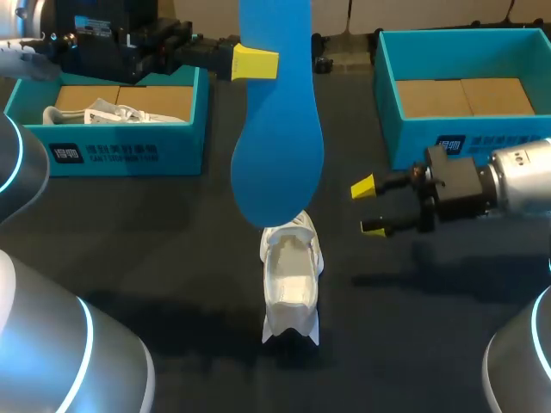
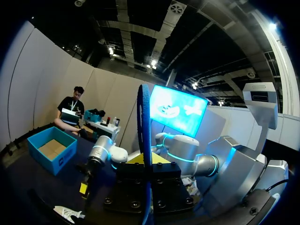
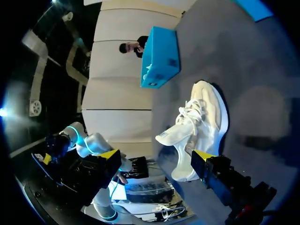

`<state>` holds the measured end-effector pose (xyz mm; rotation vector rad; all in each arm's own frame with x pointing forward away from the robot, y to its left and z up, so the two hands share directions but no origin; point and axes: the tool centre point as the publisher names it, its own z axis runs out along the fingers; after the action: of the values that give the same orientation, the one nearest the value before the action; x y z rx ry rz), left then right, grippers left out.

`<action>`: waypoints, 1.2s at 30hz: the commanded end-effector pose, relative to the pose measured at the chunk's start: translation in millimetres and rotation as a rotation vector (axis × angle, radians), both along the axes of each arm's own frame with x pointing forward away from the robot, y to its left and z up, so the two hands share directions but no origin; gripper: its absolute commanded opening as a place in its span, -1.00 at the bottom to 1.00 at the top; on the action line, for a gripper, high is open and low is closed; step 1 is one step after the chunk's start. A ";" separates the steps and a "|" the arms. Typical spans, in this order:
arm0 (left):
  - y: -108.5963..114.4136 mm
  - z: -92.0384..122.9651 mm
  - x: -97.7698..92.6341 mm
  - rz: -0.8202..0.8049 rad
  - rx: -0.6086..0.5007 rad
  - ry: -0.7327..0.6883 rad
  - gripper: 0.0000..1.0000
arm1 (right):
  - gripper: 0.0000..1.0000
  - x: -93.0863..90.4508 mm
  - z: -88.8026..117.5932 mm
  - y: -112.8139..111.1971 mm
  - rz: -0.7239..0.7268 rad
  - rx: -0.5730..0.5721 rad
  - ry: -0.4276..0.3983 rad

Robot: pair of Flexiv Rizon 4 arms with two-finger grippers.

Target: Take the shoe out of the shoebox, open the shoe tongue, remove and reinsert the insole, then place the shoe into the shoebox

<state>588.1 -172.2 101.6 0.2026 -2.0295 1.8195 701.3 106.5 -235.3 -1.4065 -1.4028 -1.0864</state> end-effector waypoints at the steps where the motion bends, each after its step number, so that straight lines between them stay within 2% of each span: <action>1: -1.4 0.0 0.8 -0.001 0.003 0.000 -1.00 | 1.00 6.7 5.1 0.1 0.025 0.075 0.003; 17: -1.4 0.0 0.8 -0.001 0.003 0.000 -1.00 | 1.00 6.2 34.7 -15.9 0.017 0.164 0.015; 20: 0.7 -4.5 4.3 -0.002 0.002 -0.049 -1.00 | 1.00 6.2 36.3 -16.7 0.014 0.177 0.015; 22: 3.5 -6.3 7.9 0.001 0.001 -0.120 -1.00 | 1.00 6.2 36.3 -16.7 0.014 0.177 0.015; 27: 10.7 -11.4 23.4 0.010 -0.009 -0.400 -1.00 | 1.00 6.2 36.3 -16.7 0.014 0.177 0.015; 28: 12.4 -12.7 27.3 -0.005 -0.049 -0.426 -1.00 | 1.00 6.2 36.3 -16.7 0.014 0.177 0.015; 30: 14.7 -18.8 33.2 -0.009 -0.013 -0.578 -1.00 | 1.00 6.2 36.3 -16.7 0.014 0.177 0.015; 31: 16.6 -19.8 35.3 -0.019 -0.047 -0.595 -1.00 | 1.00 6.2 36.3 -16.7 0.014 0.177 0.015; 32: 17.6 -22.1 38.0 -0.021 -0.012 -0.676 -1.00 | 1.00 6.2 36.3 -16.7 0.014 0.177 0.015; 34: 18.5 -26.0 40.5 -0.043 -0.015 -0.780 -1.00 | 1.00 6.2 36.3 -16.7 0.014 0.177 0.015; 36: 19.0 -32.1 39.7 -0.081 0.015 -0.992 -1.00 | 1.00 6.2 36.3 -16.7 0.014 0.177 0.015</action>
<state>625.9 -153.6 72.9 -0.3347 -2.3526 2.0382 707.1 88.6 -198.7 -1.2724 -1.2699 -1.1594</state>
